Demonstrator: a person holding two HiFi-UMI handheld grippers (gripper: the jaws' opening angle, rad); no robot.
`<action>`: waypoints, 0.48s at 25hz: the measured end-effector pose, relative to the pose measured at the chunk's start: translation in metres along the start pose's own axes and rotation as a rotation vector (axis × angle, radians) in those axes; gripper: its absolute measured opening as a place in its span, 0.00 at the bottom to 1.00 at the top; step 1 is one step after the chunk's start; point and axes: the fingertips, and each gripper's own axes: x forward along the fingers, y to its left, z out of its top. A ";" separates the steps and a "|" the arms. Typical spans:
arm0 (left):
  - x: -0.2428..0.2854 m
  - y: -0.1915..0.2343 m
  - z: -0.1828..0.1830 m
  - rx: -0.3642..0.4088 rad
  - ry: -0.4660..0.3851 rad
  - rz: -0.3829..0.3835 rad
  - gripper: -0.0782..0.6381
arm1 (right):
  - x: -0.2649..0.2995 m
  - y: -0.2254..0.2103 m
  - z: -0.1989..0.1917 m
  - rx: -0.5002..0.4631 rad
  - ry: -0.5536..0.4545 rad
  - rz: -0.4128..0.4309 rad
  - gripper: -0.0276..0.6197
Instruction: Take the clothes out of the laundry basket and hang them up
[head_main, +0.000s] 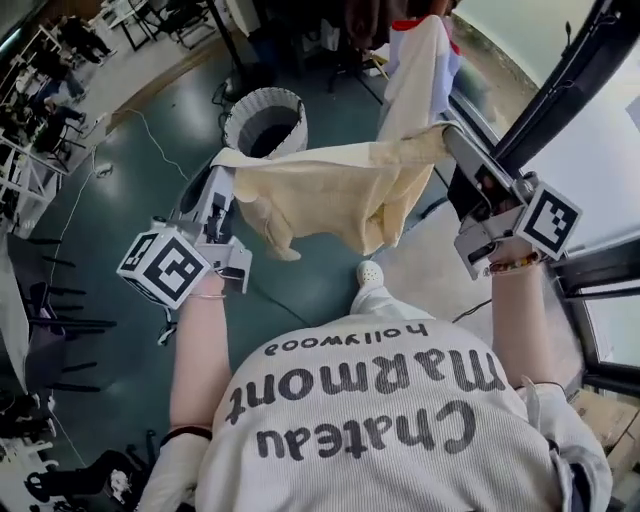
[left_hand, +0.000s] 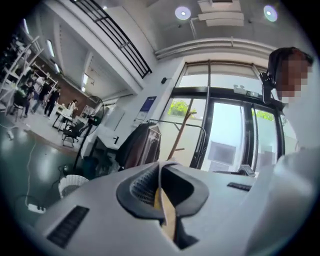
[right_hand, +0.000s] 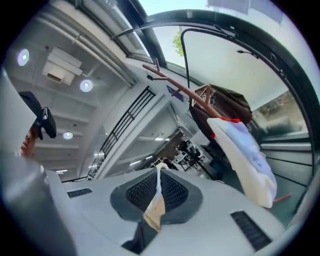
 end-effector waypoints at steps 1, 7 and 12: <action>0.006 -0.009 -0.007 -0.019 0.003 -0.027 0.13 | -0.014 -0.003 -0.004 -0.009 0.004 -0.038 0.09; 0.073 -0.065 -0.012 -0.002 0.024 -0.130 0.13 | -0.072 -0.035 0.047 -0.031 -0.066 -0.152 0.09; 0.116 -0.089 -0.018 0.011 0.042 -0.158 0.13 | -0.087 -0.063 0.087 -0.040 -0.092 -0.181 0.09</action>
